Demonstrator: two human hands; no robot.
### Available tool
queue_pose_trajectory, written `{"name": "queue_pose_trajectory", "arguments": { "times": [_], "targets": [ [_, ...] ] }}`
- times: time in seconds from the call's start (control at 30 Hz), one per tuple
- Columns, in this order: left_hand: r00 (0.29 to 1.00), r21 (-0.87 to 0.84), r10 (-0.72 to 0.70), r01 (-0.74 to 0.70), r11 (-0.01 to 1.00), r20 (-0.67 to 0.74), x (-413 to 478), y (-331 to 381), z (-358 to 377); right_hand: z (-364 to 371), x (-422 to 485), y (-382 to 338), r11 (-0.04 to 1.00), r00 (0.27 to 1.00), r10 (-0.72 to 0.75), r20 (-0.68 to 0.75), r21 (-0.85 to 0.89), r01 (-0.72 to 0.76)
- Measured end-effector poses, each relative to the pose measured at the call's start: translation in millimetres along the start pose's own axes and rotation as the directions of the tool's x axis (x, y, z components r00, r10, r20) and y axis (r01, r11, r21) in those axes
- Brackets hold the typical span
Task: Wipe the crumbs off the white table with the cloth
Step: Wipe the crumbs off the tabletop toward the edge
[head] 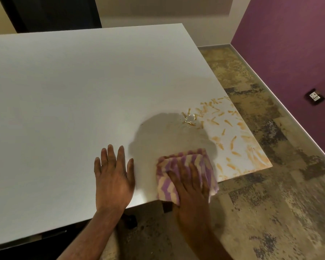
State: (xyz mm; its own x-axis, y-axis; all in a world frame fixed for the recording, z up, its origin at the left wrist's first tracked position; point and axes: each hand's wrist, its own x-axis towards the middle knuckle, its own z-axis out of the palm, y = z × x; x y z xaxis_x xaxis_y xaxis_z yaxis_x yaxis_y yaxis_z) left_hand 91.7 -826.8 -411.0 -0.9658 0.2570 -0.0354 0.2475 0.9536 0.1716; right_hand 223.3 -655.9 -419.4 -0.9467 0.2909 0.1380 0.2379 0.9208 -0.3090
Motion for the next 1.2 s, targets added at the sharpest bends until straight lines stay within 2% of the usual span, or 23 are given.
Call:
{"name": "queue_pose_trajectory", "arguments": {
  "times": [0.1, 0.2, 0.3, 0.4, 0.53, 0.7, 0.83, 0.9, 1.03, 1.2],
  "targets": [
    [0.998, 0.017, 0.051, -0.051, 0.999, 0.023, 2, 1, 2, -12, 6, 22, 0.996, 0.994, 0.089, -0.065, 0.038, -0.087],
    [0.993, 0.018, 0.109, -0.11, 0.994, 0.037, 6, 0, 3, -18, 29, 31, 0.966, 0.965, 0.246, -0.09, 0.106, -0.236],
    [0.987, 0.011, 0.16, -0.16, 0.987, 0.034, 9, 0, 4, -14, 60, 22, 0.944, 0.942, 0.329, -0.061, 0.045, -0.327],
    [0.983, 0.011, 0.178, -0.179, 0.984, 0.045, 11, 0, 4, -3, 81, 7, 0.952, 0.952, 0.306, -0.027, 0.034, -0.305],
    [0.985, -0.006, 0.169, -0.169, 0.986, 0.031, 13, 2, 4, 9, 86, -15, 0.986, 0.986, 0.165, -0.009, 0.015, -0.164],
    [0.99, -0.031, 0.139, -0.138, 0.99, 0.011, 15, 4, 1, 14, 55, -20, 0.998, 0.999, 0.013, 0.036, 0.056, -0.015],
    [0.988, -0.002, 0.153, -0.153, 0.988, 0.031, 17, 6, -1, 8, 26, 1, 0.997, 0.997, -0.074, 0.026, -0.027, 0.074],
    [0.984, 0.004, 0.175, -0.175, 0.985, 0.043, 19, 7, 0, -1, 21, 17, 0.998, 0.999, -0.035, 0.029, -0.053, 0.037],
    [0.976, 0.0, 0.213, -0.214, 0.977, 0.053, 26, 8, 1, -18, 43, 46, 0.982, 0.983, 0.178, -0.038, -0.063, -0.18],
    [0.974, 0.009, 0.22, -0.221, 0.975, 0.055, 35, 9, 2, -6, 102, 37, 0.944, 0.943, 0.329, -0.044, -0.002, -0.329]
  ]
}}
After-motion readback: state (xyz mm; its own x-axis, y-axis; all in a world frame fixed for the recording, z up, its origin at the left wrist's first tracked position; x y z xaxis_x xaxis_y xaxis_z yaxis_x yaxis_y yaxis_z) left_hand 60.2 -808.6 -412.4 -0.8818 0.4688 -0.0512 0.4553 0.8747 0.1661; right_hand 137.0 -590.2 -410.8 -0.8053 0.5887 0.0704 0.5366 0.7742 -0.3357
